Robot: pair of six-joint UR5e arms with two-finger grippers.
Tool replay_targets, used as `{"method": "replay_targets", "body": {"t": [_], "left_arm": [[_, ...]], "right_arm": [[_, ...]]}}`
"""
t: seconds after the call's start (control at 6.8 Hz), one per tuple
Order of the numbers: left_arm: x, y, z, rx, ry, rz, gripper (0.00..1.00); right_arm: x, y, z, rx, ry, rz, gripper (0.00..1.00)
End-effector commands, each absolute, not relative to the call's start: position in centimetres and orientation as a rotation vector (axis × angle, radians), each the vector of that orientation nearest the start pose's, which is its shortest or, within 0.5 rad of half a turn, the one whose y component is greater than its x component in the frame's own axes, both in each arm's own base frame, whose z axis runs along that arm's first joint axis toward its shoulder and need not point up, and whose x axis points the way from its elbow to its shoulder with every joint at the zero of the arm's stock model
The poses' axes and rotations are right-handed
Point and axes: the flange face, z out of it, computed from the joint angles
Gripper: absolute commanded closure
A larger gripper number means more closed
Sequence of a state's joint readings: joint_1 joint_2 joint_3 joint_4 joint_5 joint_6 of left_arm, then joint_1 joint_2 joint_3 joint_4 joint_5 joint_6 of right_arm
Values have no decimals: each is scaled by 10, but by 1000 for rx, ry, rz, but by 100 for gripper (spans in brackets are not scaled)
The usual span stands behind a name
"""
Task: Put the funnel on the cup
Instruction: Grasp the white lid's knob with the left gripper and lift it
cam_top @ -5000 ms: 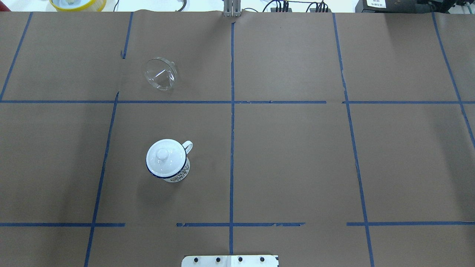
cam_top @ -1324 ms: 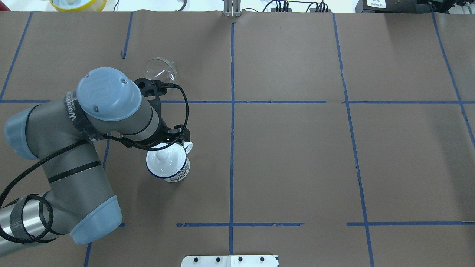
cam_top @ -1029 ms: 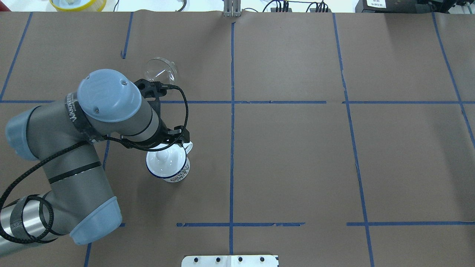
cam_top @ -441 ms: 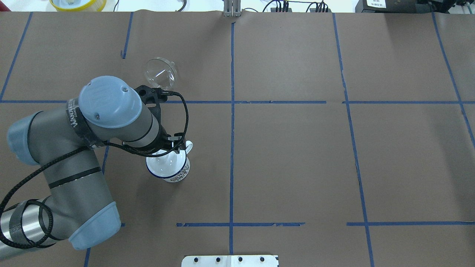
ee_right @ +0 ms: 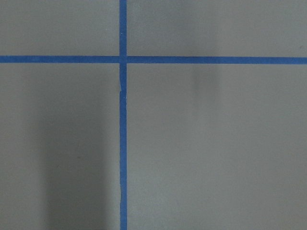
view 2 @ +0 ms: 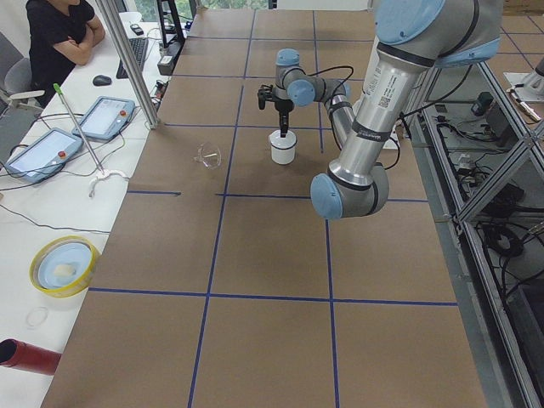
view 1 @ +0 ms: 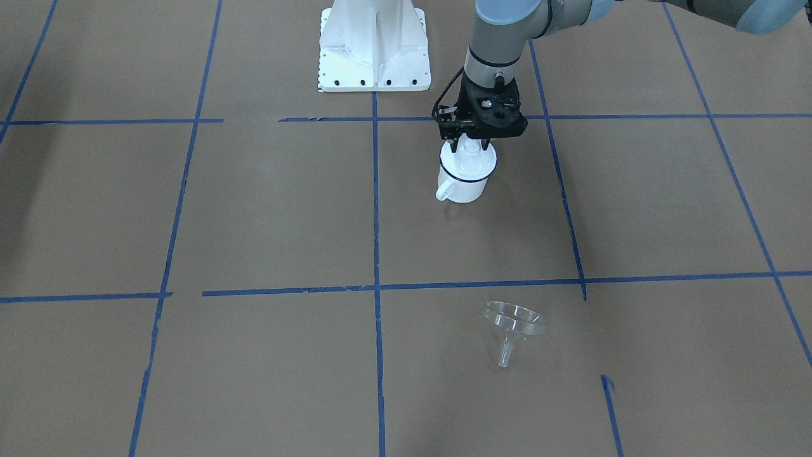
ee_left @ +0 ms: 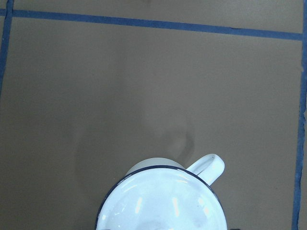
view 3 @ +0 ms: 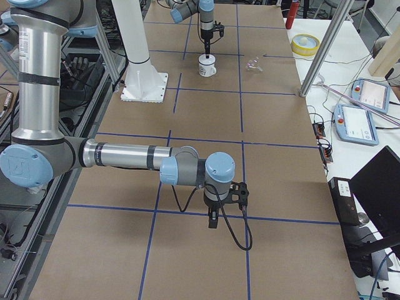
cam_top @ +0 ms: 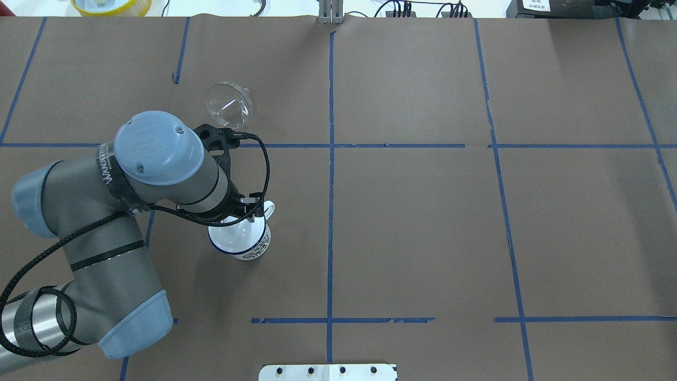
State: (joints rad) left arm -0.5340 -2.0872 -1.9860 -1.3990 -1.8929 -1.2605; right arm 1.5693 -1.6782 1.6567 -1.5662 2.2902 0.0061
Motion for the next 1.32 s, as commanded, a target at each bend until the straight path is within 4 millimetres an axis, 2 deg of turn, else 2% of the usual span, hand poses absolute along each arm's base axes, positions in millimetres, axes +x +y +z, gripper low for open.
{"method": "replay_targets", "body": {"t": [0.0,0.29,0.44,0.88,1.03,1.18], "left_arm": [[449,-383,218,28,809,-88,44],[448,-383,218,30,810,-87,45],[447,-381,227,24,798,-87,45],[445,-380,227,24,801,-86,45],[446,-379,225,23,804,-85,48],[444,-378,223,25,808,-85,61]], "right_arm": [[67,-445,670,-19,-719,10,0],[67,-445,670,-19,-719,10,0],[67,-445,670,-19,-719,10,0],[67,-445,670,-19,-719,10,0],[67,-445,670,-19,-719,10,0],[67,-445,670,-19,-719,10,0]]}}
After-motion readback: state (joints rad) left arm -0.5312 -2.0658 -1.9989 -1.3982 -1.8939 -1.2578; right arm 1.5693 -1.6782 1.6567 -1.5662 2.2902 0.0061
